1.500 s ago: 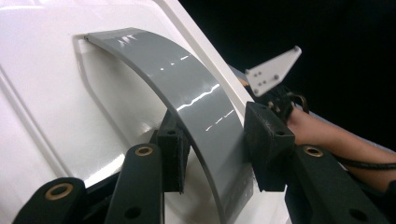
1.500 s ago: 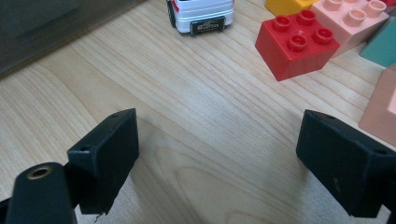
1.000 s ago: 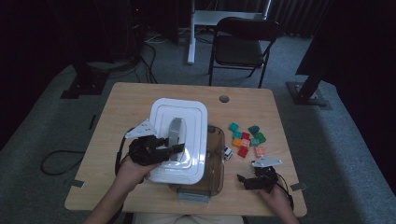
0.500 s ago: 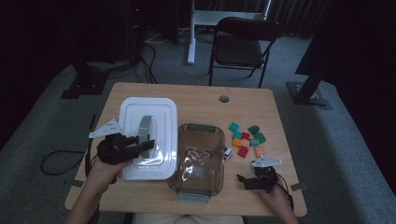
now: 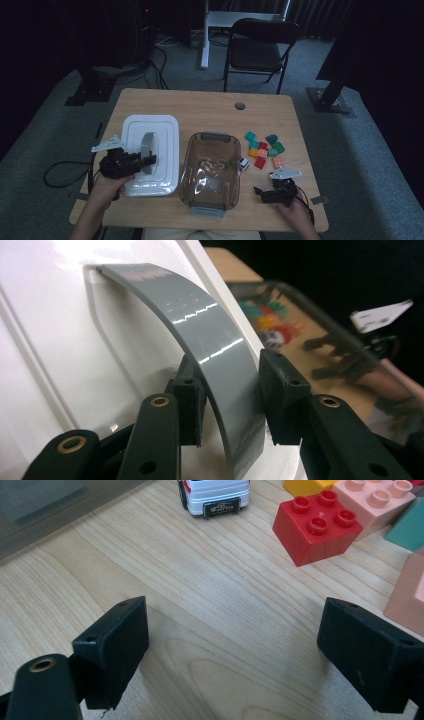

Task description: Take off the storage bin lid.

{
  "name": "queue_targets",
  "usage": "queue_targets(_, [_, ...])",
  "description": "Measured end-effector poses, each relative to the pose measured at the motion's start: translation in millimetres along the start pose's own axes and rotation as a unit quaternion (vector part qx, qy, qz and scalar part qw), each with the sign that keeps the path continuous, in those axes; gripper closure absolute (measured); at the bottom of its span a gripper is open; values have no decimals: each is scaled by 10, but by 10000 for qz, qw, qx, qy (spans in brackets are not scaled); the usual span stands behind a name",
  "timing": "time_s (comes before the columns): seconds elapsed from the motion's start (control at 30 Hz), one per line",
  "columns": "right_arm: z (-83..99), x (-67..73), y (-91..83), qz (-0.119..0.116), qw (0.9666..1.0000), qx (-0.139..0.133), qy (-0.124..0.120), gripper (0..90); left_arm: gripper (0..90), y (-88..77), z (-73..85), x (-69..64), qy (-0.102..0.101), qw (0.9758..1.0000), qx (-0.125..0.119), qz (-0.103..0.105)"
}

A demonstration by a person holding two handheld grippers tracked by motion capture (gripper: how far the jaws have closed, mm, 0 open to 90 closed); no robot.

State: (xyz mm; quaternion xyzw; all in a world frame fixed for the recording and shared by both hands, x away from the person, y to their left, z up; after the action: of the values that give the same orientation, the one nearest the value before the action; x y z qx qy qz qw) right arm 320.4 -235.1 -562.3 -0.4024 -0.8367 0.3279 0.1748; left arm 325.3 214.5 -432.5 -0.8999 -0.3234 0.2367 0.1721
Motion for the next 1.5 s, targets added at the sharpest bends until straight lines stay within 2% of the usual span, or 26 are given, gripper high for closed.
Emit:
queue_targets(0.07, [0,0,0,0,10000,0,-1,126,653,103,77,46,-104,9999,50,54])
queue_targets(0.1, [0,0,0,0,10000,0,-1,126,654,103,77,46,-104,9999,50,54])
queue_targets(0.13, [0,0,0,1,10000,1,4,126,654,203,147,88,-213,9997,123,96])
queue_targets(0.23, [0,0,0,1,10000,1,1,126,657,334,228,141,-280,9993,220,113])
queue_targets(0.37, [0,-1,0,1,10000,-1,-4,126,660,497,307,182,-335,9985,351,259])
queue_targets(0.47, [0,0,0,0,10000,1,0,125,666,604,366,227,-414,9979,437,242])
queue_targets(0.73, [0,-1,0,0,10000,3,-5,125,676,770,555,311,-843,9944,568,276])
queue_targets(0.93, [0,-1,-1,0,10000,5,-4,126,667,816,599,342,-979,9931,581,270])
queue_targets(1.0, [0,-1,0,0,10000,3,-6,126,659,846,618,354,-931,9936,595,221])
queue_targets(1.07, [0,-1,0,0,10000,-1,-3,125,647,881,646,372,-939,9930,709,120])
queue_targets(1.13, [0,-1,0,0,10000,-2,-4,126,616,916,680,387,-828,9932,798,-183])
queue_targets(1.23, [0,-1,0,0,10000,-1,-3,126,571,919,682,381,-745,9938,785,-252])
queue_targets(1.27, [0,-1,0,0,10000,-2,-4,126,571,902,665,369,-458,9942,744,-626])
queue_targets(1.3, [0,-1,0,1,10000,-2,-5,126,488,882,651,364,-358,9942,749,-681])
queue_targets(1.33, [0,-1,0,0,10000,0,-4,125,452,849,626,355,-224,9934,749,-836])
queue_targets(1.5, [0,-1,0,-1,10000,1,-4,125,401,741,616,353,-102,9921,743,-1006])
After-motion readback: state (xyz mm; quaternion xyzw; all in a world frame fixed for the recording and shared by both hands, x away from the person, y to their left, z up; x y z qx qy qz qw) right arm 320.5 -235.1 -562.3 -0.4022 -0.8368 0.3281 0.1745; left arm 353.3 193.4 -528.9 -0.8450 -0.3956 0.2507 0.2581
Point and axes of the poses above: each handheld gripper's, and its own axes: y roughly forward along the jaws, z roughly out of its underside, x roughly to its left, the point moved 5 cm from there along y, roughly forward along the jaws, and after that the axes turned 2 degrees about y, right-handed, at the moved point
